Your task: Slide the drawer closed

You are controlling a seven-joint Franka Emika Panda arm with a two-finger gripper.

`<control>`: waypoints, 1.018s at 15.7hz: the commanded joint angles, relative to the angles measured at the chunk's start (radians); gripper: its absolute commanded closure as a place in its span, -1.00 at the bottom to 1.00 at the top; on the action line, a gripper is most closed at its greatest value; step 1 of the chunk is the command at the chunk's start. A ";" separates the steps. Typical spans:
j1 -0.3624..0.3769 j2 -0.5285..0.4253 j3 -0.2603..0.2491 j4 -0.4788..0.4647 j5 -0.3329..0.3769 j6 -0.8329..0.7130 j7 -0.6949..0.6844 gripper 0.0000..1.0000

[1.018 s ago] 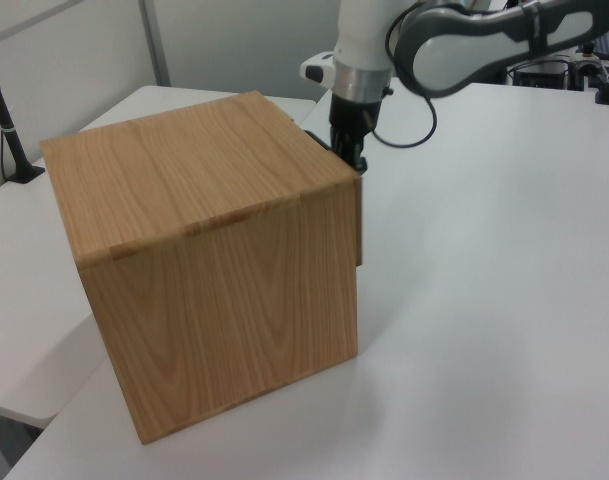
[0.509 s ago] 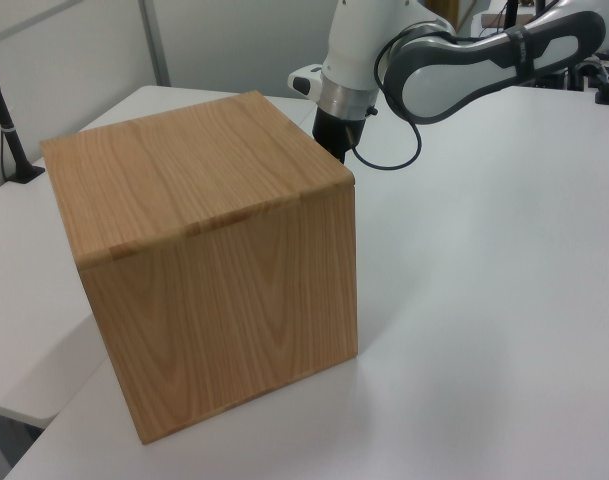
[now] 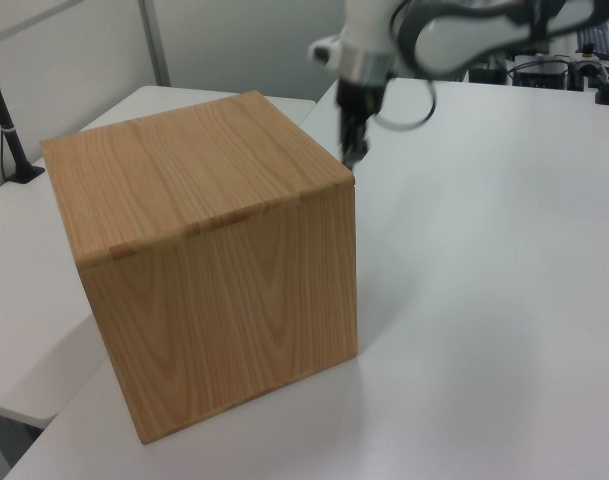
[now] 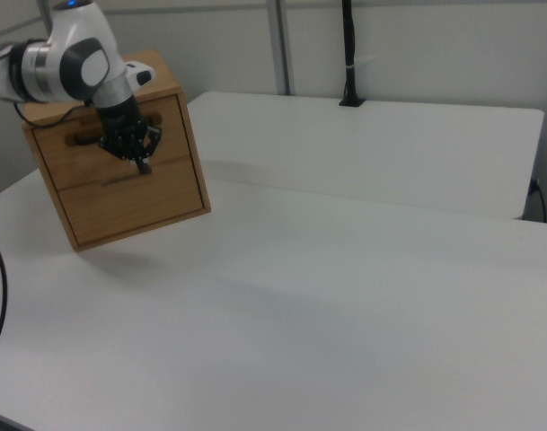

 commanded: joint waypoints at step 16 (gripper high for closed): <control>-0.353 -0.339 0.065 -0.159 -0.027 -0.351 0.368 -1.00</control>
